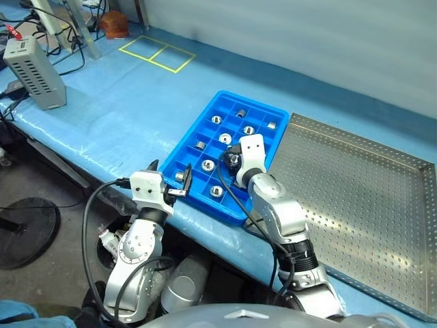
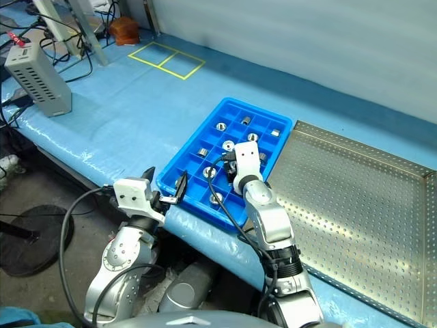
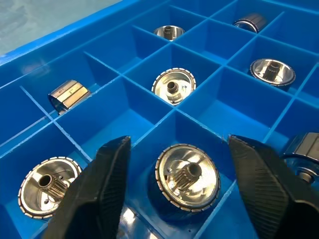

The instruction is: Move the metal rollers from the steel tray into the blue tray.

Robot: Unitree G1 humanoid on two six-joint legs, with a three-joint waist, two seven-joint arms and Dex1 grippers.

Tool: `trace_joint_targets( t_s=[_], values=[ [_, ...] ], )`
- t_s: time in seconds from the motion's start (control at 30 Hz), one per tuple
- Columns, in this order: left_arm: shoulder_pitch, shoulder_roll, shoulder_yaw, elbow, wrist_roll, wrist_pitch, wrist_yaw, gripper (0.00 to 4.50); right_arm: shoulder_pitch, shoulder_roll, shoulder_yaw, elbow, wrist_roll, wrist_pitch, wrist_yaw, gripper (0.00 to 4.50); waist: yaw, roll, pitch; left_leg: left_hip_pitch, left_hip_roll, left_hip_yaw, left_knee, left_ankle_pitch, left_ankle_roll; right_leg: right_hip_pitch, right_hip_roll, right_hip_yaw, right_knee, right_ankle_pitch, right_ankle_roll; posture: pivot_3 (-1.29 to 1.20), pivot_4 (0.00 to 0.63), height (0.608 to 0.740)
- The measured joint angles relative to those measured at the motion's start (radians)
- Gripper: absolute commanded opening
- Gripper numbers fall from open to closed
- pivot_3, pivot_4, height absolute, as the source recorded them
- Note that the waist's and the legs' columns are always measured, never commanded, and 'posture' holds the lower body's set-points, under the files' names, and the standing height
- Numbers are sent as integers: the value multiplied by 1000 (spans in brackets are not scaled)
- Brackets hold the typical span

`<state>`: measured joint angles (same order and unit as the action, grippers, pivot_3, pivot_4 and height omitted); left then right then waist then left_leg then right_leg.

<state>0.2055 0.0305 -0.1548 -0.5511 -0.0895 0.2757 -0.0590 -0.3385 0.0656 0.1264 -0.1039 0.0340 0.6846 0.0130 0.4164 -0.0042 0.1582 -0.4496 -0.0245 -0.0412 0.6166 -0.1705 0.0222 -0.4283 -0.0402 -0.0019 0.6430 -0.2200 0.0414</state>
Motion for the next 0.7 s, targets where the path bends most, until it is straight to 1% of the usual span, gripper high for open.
trace_joint_targets(
  t_s=[0.03, 0.07, 0.23, 0.4, 0.57, 0.63, 0.7],
  values=[
    [-2, 0, 0, 1, 0, 0, -3, 4500, 0, 0, -2, -1, 0, 1, 0, 4317, -2, 0, 0, 0, 0, 0, 0, 0, 0, 0, 0, 0, 0, 0, 0, 392, 150, 740],
    [-5, 0, 0, 3, 0, 0, -5, 4500, 1, 0, -4, -3, 1, 2, 0, 4462, -4, 0, 0, 0, 0, 0, 0, 0, 0, 0, 0, 0, 0, 0, 0, 382, 150, 740],
    [-46, 3, 2, 35, -1, -4, -17, 4500, 10, -5, -3, -28, -2, 1, 1, 4462, -12, 0, 0, 0, 0, 0, 0, 0, 0, 0, 0, 0, 0, 0, 0, 336, 150, 740],
    [-169, 13, 15, 133, -1, -41, -53, 4500, 55, -24, 7, -106, -3, -4, 10, 4462, -32, 0, 0, 0, 0, 0, 1, 0, 0, 0, 0, 0, 0, 0, 0, 296, 150, 740],
    [-291, 20, 27, 231, -9, -75, -100, 4500, 118, -43, -4, -178, -11, -4, 2, 4462, -81, 0, 0, 0, -1, 0, 3, 0, 1, 2, 0, 0, 0, 1, 1, 218, 150, 740],
    [-318, 20, 27, 273, -9, -86, -118, 4500, 134, -54, -20, -196, -13, -5, -2, 4462, -111, 0, 0, 0, -1, 0, 4, 1, 1, 5, 0, 0, 1, 1, 0, 189, 150, 740],
    [-346, 18, 26, 310, -10, -92, -129, 4500, 155, -65, -39, -221, -15, -10, -9, 4462, -135, 0, 0, 0, -1, -1, 4, 3, 6, 8, 1, 0, 1, 2, 0, 163, 150, 740]
  ],
)
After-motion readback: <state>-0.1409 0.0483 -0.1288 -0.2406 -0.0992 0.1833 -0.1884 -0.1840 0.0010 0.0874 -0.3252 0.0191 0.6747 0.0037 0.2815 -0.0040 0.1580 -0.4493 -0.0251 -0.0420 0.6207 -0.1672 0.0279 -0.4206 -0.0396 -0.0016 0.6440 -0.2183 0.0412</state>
